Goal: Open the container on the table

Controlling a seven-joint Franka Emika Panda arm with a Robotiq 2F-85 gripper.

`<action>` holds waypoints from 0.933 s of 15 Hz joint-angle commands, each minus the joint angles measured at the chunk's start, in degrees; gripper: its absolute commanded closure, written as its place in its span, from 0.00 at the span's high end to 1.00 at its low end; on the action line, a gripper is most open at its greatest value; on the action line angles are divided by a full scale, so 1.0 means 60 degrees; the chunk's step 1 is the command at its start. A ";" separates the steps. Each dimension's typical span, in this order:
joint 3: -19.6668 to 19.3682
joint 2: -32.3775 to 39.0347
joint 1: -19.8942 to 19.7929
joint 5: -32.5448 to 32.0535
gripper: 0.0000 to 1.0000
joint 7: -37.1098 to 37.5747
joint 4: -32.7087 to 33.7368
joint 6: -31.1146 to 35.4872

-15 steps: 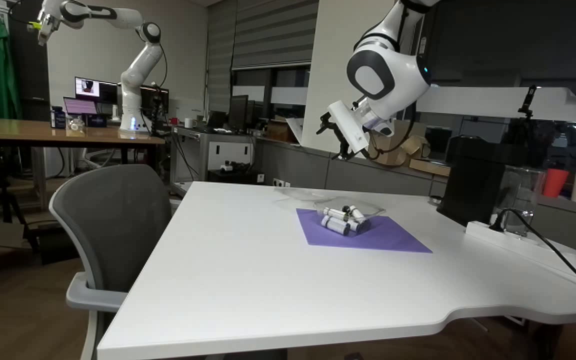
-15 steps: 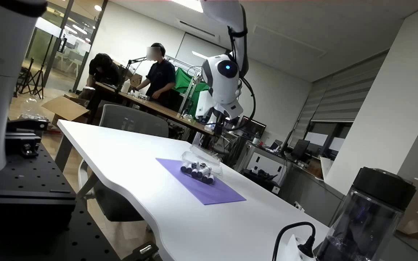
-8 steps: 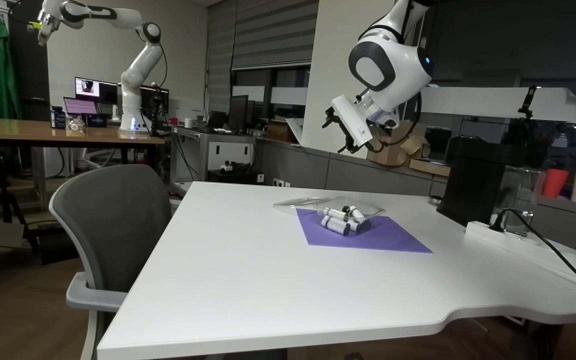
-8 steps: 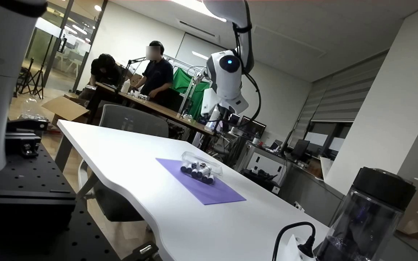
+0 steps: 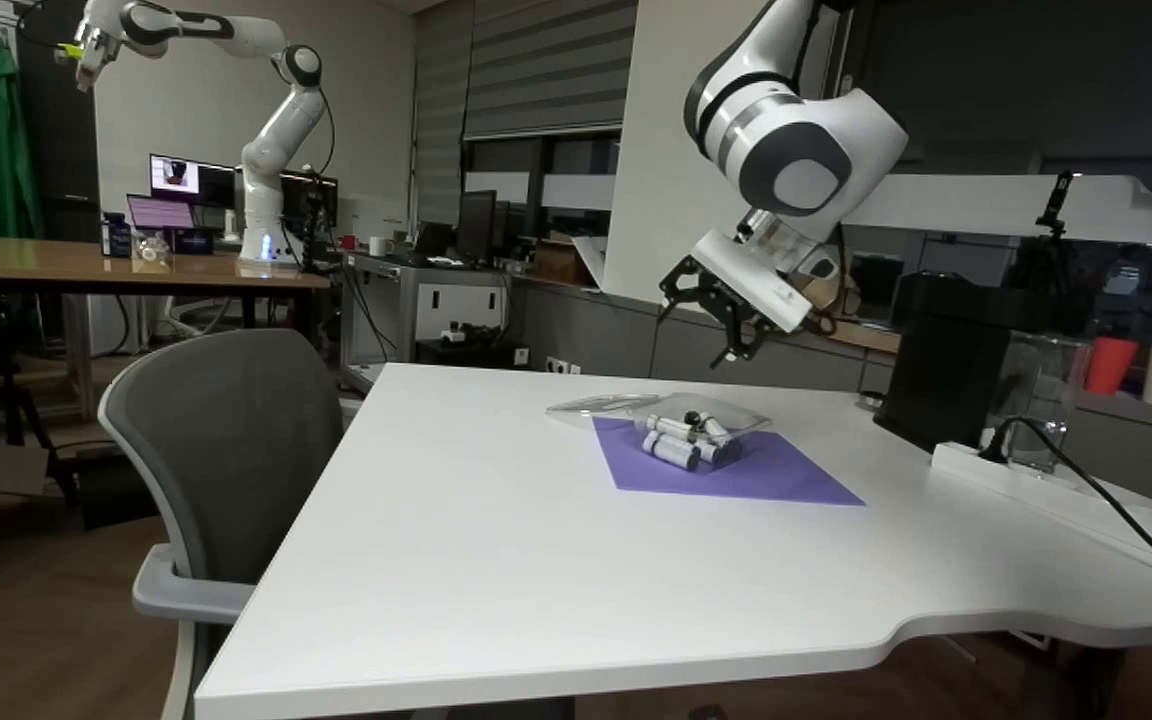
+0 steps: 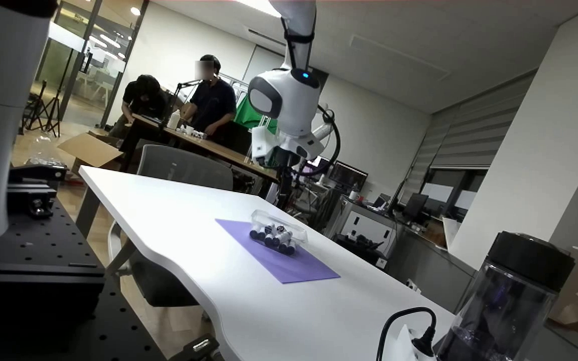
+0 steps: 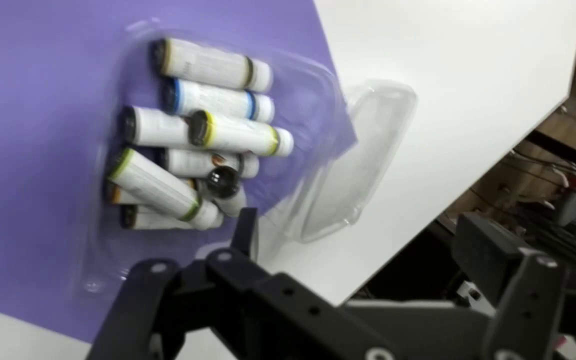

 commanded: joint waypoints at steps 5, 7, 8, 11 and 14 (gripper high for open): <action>-0.5715 -0.1584 0.3542 -0.5887 1.00 0.3249 -0.2605 -0.3411; -0.7260 -0.1575 0.4586 -0.7581 1.00 0.3682 -0.2379 -0.4140; -0.8030 -0.1663 0.5103 -0.8426 1.00 0.3935 -0.2122 -0.4527; -0.9024 -0.2257 0.5503 -1.0911 1.00 0.4668 -0.1367 -0.5459; -0.7807 -0.3005 0.4043 -1.2773 1.00 0.5253 -0.0307 -0.6535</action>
